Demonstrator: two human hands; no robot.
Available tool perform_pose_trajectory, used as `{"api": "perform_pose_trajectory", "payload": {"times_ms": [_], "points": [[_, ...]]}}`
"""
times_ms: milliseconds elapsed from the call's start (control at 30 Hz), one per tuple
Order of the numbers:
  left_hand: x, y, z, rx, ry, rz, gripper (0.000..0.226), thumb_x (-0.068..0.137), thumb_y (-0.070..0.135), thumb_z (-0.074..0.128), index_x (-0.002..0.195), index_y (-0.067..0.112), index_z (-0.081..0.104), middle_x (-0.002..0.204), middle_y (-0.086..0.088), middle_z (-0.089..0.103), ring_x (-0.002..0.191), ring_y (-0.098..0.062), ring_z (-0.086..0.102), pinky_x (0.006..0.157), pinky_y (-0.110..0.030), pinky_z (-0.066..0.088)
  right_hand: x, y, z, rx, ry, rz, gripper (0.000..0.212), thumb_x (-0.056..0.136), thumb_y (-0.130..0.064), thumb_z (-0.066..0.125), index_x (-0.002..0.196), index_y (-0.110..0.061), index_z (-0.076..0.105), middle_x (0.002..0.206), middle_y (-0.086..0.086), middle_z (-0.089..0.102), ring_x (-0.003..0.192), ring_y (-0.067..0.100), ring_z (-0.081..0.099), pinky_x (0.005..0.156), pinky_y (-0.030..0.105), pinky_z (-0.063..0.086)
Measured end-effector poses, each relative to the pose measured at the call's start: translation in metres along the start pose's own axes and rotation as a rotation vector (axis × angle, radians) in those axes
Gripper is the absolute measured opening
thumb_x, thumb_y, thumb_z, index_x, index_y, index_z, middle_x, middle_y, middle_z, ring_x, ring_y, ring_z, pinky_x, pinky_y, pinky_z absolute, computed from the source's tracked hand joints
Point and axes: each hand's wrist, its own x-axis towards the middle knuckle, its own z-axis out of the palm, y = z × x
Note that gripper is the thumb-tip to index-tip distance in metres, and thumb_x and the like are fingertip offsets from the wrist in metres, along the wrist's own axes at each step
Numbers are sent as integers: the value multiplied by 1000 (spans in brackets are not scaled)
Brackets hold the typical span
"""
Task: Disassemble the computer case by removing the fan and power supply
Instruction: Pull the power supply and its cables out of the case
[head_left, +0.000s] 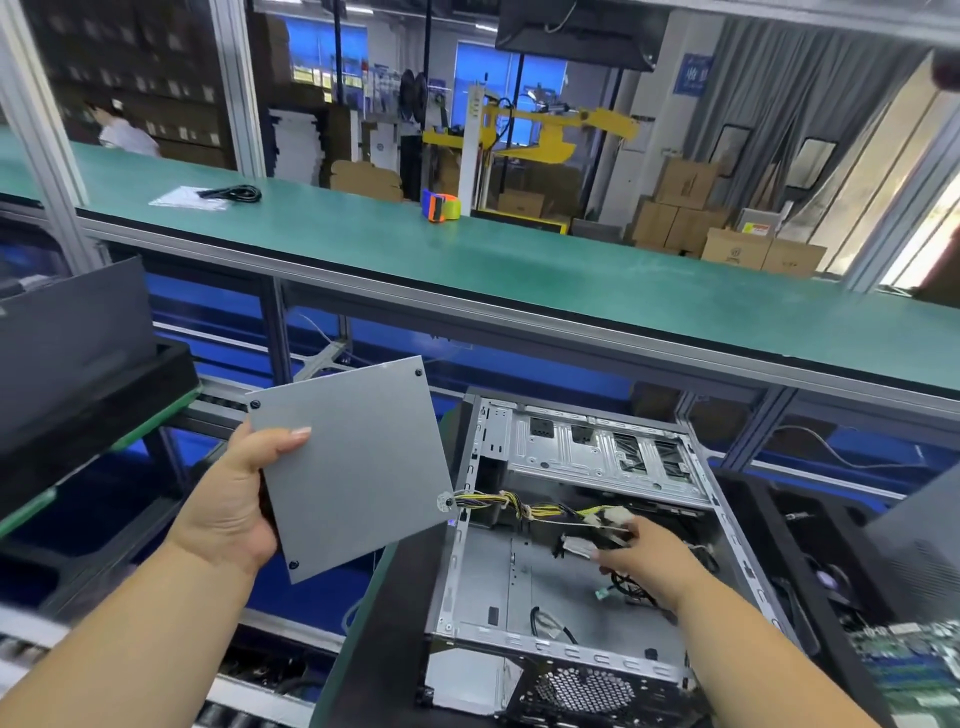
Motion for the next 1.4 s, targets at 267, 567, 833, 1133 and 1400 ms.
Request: {"api": "perform_pose_trajectory", "payload": {"times_ms": [267, 567, 833, 1133, 1400], "points": [[1, 1, -1, -5, -1, 31, 61, 75, 14, 63, 135, 15, 54, 103, -4, 72, 87, -26, 68, 69, -44, 55, -27, -7, -42, -292, 132, -147, 30, 73, -46, 72, 60, -22, 59, 56, -7, 62, 52, 8, 55, 50, 26, 39], [-6, -6, 23, 30, -87, -5, 73, 63, 21, 65, 135, 15, 56, 110, -7, 71, 90, -29, 68, 71, -44, 57, -32, 2, -86, -239, 169, -81, 35, 80, -38, 74, 66, -10, 59, 49, -5, 48, 46, 13, 42, 52, 28, 30], [-19, -18, 54, 24, -119, -23, 69, 64, 20, 63, 133, 13, 58, 101, -5, 73, 83, -27, 70, 68, -42, 56, -47, 27, -110, 133, 147, 38, 13, 81, -28, 75, 82, -15, 74, 59, -1, 63, 52, 11, 54, 52, 21, 37], [-41, -26, 95, 12, -152, 29, 37, 69, 17, 61, 105, 22, 68, 91, 0, 75, 71, -20, 72, 55, -37, 57, -42, 37, -143, 440, 197, -39, 12, 75, -31, 80, 66, -25, 75, 68, -12, 70, 79, 18, 61, 69, 34, 42], [-64, -56, 155, -18, -109, 19, 33, 85, 14, 48, 82, 20, 80, 89, -1, 76, 72, -23, 73, 58, -37, 59, -31, 70, -194, 715, 245, -35, 14, 76, -23, 80, 66, -15, 75, 71, 3, 72, 64, 20, 64, 55, 29, 52]]}}
